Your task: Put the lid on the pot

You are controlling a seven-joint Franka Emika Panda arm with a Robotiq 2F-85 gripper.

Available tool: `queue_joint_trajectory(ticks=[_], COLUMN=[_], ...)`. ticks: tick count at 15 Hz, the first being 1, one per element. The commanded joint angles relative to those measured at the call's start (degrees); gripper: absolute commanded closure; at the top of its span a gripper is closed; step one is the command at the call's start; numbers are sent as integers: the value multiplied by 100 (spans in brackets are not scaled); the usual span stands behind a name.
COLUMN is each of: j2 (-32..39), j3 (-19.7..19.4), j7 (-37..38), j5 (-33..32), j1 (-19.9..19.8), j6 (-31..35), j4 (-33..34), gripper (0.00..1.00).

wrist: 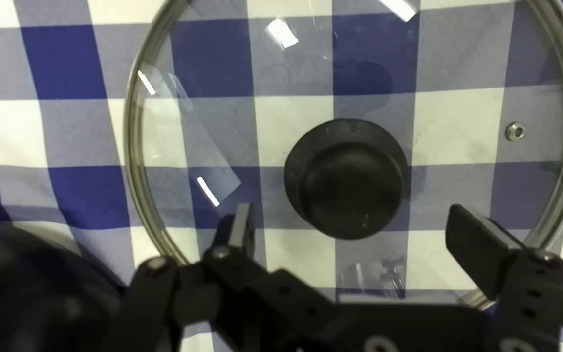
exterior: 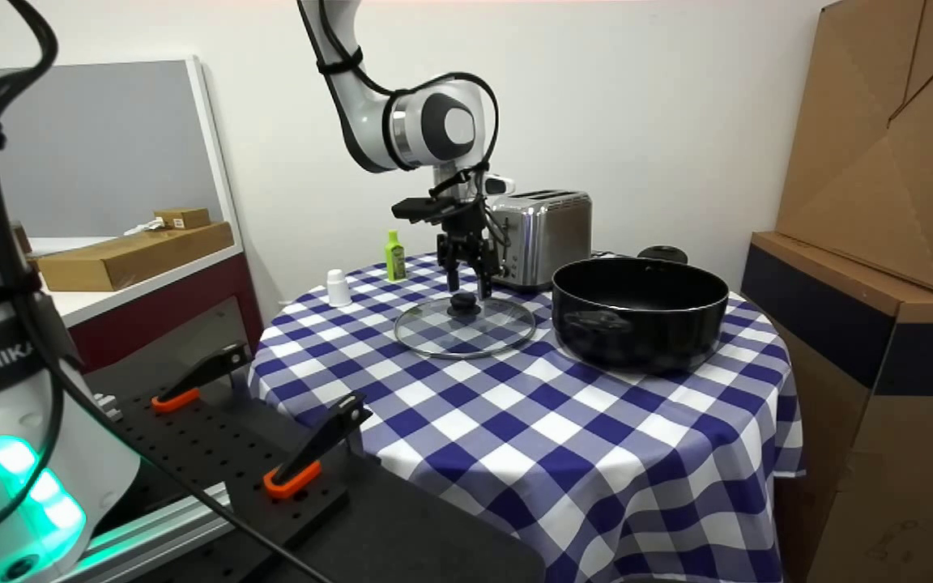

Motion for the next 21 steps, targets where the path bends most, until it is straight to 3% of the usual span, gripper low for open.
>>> queue_joint_trajectory(ticks=[1,3,7,9,10,13,17,18,19,21], j2=[308,367,383,330,296,205,76,45,26,-1], j3=[-115,-88,-71,-68,-64,-7,100,101,111,110], j7=[158,138,122,102,89,-12,-85,-66,-59,-32], j5=[-24,-3,19,25,33,72,145,135,133,110], j1=[163,191,240,217,201,128,60,73,73,83], j6=[-32,-78,-218,-274,-299,-431,-785,-820,-865,-929], j4=[336,407,468,467,444,363,272,246,246,278], gripper=[27,35,67,78,45,36,7,9,42,40])
